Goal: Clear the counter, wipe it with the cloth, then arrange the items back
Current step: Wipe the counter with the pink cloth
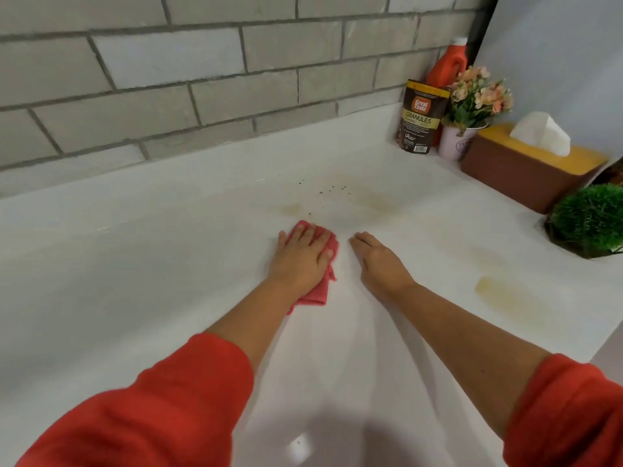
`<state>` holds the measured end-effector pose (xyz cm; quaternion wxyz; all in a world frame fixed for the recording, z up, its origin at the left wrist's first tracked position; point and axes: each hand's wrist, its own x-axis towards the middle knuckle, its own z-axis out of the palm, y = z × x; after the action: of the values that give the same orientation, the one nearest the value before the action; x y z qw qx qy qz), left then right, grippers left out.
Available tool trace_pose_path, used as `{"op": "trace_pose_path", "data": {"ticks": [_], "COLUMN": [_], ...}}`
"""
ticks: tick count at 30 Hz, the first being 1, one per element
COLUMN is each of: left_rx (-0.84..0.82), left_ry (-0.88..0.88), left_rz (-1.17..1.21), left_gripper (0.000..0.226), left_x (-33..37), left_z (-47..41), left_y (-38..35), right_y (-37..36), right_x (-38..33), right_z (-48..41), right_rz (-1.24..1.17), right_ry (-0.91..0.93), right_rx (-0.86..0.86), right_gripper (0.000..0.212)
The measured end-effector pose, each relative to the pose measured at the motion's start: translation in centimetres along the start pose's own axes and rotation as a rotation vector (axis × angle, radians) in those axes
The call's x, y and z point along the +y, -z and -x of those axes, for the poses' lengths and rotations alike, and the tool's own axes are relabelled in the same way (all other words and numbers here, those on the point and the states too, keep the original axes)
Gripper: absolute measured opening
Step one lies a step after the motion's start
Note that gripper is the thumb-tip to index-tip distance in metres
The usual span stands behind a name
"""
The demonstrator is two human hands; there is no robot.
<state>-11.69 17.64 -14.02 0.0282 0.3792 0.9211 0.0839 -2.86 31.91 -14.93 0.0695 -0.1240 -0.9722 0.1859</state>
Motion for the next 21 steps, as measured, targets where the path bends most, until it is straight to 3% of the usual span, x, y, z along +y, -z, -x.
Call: {"op": "trace_pose_path", "data": {"ticks": [4, 8, 12, 18, 21], "left_rx": [-0.037, 0.022, 0.051, 0.007, -0.032], "left_ry": [-0.192, 0.102, 0.329, -0.003, -0.137], "left_rz": [-0.013, 0.078, 0.048, 0.015, 0.015], "left_gripper": [0.053, 0.048, 0.050, 0.049, 0.050], "left_x": [-2.3, -6.7, -5.3, 2.9, 2.6], "left_z": [3.9, 2.3, -1.1, 0.1, 3.8], "left_y": [0.6, 1.1, 0.6, -0.2, -0.2], "right_y": [-0.1, 0.0, 0.2, -0.2, -0.2], "right_x": [0.3, 0.1, 0.0, 0.1, 0.2], "right_z": [0.0, 0.1, 0.2, 0.1, 0.3], "right_rz": [-0.015, -0.025, -0.037, -0.162, -0.218], "right_ry": [-0.004, 0.001, 0.006, -0.039, -0.058], "right_rx": [-0.015, -0.021, -0.007, 0.055, 0.081], "right_gripper": [0.058, 0.058, 0.058, 0.054, 0.056]}}
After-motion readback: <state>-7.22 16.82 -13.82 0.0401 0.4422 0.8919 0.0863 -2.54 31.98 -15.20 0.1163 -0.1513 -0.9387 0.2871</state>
